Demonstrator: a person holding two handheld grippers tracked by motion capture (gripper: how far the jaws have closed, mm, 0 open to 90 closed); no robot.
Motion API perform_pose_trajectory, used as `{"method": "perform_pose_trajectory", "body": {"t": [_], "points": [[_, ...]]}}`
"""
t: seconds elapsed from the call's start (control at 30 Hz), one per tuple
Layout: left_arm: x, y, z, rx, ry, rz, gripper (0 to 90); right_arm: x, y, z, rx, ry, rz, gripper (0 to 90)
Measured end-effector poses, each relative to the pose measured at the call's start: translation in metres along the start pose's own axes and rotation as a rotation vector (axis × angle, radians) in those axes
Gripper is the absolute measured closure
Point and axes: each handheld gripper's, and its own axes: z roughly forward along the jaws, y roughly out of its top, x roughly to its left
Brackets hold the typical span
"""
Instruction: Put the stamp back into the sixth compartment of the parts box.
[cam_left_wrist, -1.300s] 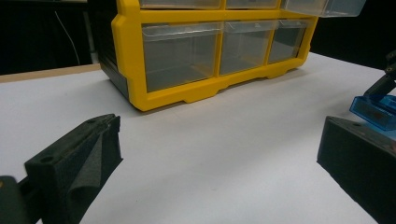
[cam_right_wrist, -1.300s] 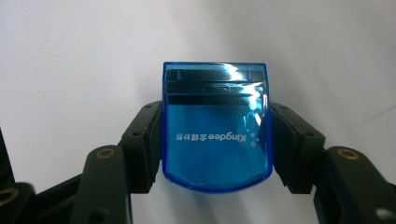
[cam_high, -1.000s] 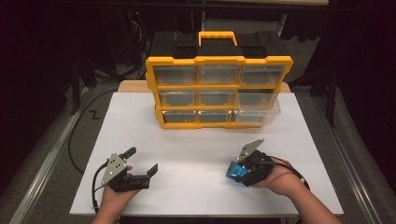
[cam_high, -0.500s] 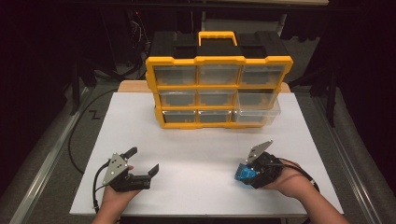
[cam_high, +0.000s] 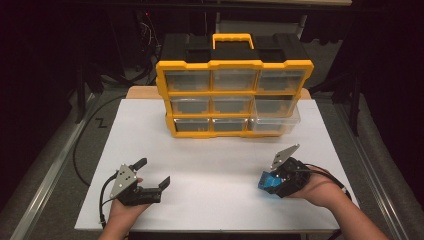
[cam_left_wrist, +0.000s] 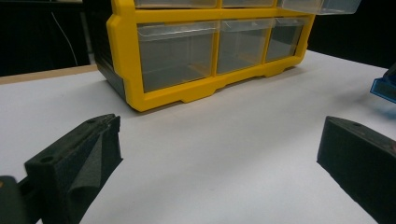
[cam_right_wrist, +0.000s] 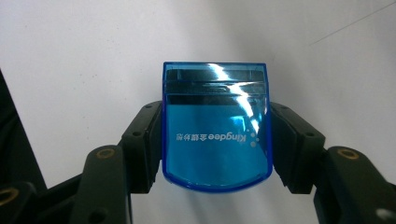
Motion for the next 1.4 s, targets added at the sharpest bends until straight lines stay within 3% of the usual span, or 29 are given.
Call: {"method": "perform_pose_trajectory", "body": {"t": [0.67,1.4], "points": [[-0.001,0.0,0.0,0.004,-0.002,0.0,0.3,-0.006,0.012,-0.027,0.012,0.031,-0.013,43.8],[-0.001,-0.001,0.0,-0.004,-0.009,-0.008,0.3,-0.009,0.026,-0.048,0.024,0.029,-0.031,43.8]]}}
